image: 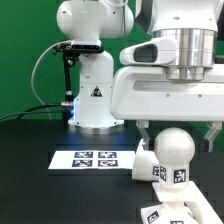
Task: Assemble lamp
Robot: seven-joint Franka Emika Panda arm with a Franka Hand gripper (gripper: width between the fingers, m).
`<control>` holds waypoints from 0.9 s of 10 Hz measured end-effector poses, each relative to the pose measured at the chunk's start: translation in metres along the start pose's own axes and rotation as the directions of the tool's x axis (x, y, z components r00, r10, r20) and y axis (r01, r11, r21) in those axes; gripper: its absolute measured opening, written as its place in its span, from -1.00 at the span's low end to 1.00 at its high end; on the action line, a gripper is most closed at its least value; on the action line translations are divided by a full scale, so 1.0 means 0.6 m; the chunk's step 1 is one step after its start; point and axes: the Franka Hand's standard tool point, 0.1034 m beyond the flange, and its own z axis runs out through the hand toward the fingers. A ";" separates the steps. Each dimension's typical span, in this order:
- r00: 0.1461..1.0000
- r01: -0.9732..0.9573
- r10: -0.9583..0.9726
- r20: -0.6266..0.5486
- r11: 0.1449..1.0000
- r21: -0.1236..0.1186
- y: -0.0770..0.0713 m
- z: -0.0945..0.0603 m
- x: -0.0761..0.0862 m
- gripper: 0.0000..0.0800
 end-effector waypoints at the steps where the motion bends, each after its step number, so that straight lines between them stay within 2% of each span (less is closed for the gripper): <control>1: 1.000 0.012 -0.012 0.001 1.000 -0.001 0.000 0.003 0.001 0.75; 2: 1.000 0.001 -0.001 0.000 1.000 -0.002 0.001 0.003 0.001 0.75; 3: 1.000 -0.025 0.025 0.001 1.000 -0.002 0.001 0.003 0.001 0.52; 4: 1.000 -0.024 0.024 -0.001 1.000 -0.002 0.002 0.003 0.001 0.43; 7: 0.975 -0.222 0.222 -0.001 0.975 -0.002 0.003 0.003 0.001 0.43; 9: 0.892 -0.452 0.452 -0.006 0.892 -0.001 0.006 0.004 0.001 0.43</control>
Offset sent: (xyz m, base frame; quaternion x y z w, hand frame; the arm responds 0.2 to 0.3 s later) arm 0.0000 0.0000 0.0000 0.0000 0.0000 0.0000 1.0000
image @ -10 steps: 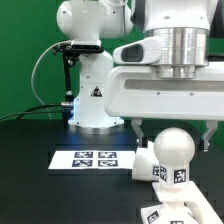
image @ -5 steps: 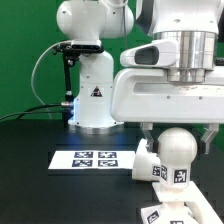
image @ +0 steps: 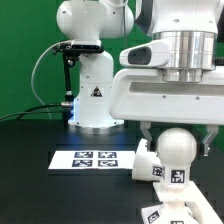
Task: Assemble lamp
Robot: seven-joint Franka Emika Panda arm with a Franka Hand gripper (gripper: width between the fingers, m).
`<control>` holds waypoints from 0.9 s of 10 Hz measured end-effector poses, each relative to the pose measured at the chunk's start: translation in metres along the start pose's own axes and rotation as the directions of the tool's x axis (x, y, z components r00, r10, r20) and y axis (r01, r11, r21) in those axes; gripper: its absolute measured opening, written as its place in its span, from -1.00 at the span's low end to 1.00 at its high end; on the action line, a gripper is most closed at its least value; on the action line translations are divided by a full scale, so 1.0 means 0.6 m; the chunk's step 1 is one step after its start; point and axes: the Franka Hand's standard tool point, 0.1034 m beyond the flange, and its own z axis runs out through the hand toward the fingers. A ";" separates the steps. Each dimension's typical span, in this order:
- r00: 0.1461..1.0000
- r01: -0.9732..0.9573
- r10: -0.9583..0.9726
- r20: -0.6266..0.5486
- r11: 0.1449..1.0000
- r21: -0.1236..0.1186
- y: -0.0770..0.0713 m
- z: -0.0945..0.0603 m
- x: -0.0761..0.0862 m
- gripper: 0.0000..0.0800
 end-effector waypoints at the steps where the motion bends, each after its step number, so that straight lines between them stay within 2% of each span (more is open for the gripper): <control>1: 0.987 -0.163 0.163 0.001 0.987 -0.004 0.001 0.000 -0.001 0.43; 3: 0.924 -0.382 0.382 0.008 0.924 -0.011 0.004 0.000 -0.001 0.43; 5: 0.754 -0.655 0.654 0.066 0.755 0.000 0.012 -0.002 0.003 0.44; 6: 0.637 -0.768 0.765 0.096 0.640 -0.004 0.018 -0.003 0.006 0.44; 7: 0.570 -0.818 0.814 0.110 0.575 -0.008 0.022 0.000 0.004 0.44; 8: 0.572 -0.817 0.813 0.110 0.576 -0.011 0.022 0.001 0.002 0.44; 9: 0.584 -0.809 0.804 0.110 0.588 -0.009 0.023 0.001 0.002 0.59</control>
Offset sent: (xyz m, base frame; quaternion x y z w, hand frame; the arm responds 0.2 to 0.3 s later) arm 0.0151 0.0116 0.0070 0.0490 -0.0318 0.3930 0.9177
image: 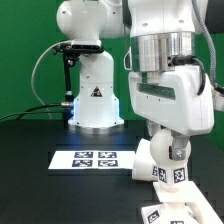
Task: Assemble lamp
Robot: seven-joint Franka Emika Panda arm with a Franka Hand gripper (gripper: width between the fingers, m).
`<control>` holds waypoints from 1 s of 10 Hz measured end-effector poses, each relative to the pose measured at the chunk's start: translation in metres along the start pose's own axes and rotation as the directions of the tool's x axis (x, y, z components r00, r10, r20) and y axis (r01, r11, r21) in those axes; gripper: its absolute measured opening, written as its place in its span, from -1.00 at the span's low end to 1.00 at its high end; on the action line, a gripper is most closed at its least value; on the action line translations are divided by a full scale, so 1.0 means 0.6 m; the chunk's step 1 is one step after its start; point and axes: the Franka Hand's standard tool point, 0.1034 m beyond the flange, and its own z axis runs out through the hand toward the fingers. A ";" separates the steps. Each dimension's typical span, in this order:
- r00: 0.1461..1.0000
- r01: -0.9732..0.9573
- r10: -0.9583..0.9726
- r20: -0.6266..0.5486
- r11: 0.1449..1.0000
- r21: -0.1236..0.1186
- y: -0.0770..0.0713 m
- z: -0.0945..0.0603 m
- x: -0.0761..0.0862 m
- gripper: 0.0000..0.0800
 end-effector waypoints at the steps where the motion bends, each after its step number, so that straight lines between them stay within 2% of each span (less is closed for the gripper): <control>1: 0.997 0.075 -0.075 -0.002 0.997 -0.005 0.001 0.000 0.000 0.59; 2: 0.976 0.216 -0.216 0.002 0.976 -0.018 0.002 0.000 -0.002 0.70; 3: 0.938 0.347 -0.347 0.012 0.938 -0.020 -0.002 -0.003 -0.007 0.74; 5: 0.795 0.607 -0.606 0.036 0.795 -0.021 -0.004 -0.001 -0.015 0.75; 6: 0.786 0.618 -0.617 0.031 0.786 -0.019 -0.005 -0.001 -0.012 0.75; 8: 0.706 0.708 -0.708 0.031 0.706 -0.017 -0.005 -0.001 -0.010 0.75; 9: 0.643 0.766 -0.765 0.029 0.642 -0.022 -0.004 -0.001 -0.009 0.75; 10: 0.472 0.881 -0.881 0.024 0.471 -0.035 -0.006 -0.001 -0.010 0.75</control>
Offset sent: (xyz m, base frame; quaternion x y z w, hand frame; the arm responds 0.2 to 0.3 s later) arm 0.0116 0.0345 0.0026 -0.0192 -0.0700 -0.3324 0.9403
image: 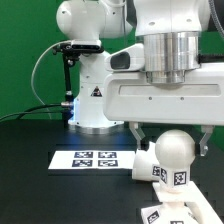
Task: Assemble lamp
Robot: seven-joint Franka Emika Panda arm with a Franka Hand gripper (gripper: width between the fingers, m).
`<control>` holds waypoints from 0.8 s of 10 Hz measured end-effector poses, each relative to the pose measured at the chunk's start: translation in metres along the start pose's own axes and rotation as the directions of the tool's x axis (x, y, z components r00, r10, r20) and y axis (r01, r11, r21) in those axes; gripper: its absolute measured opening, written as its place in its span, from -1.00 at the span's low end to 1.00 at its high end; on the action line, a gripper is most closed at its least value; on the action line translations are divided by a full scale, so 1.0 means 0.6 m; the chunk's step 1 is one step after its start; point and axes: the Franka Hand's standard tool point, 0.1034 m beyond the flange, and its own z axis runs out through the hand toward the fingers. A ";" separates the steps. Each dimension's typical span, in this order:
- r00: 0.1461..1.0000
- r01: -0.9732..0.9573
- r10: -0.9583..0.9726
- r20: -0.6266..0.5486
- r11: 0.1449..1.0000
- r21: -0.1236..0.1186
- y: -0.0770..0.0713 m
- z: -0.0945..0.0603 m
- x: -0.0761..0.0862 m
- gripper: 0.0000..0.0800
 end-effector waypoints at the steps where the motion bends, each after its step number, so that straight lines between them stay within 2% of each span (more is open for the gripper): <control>1: 0.995 0.104 -0.104 -0.005 0.995 -0.001 0.000 0.000 0.002 0.75; 2: 0.993 0.117 -0.117 -0.006 0.993 -0.002 0.002 0.000 0.003 0.75; 5: 0.957 0.291 -0.292 -0.003 0.956 -0.029 0.008 -0.001 0.005 0.75; 6: 0.932 0.362 -0.363 -0.010 0.931 -0.049 -0.010 0.001 0.001 0.75; 7: 0.884 0.463 -0.465 -0.039 0.885 -0.055 -0.023 0.001 0.005 0.75; 8: 0.863 0.499 -0.503 -0.056 0.864 -0.063 -0.018 0.001 0.010 0.75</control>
Offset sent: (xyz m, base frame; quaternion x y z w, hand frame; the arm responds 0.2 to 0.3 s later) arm 0.0000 0.0000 0.0000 0.0000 0.0000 -0.1296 0.9916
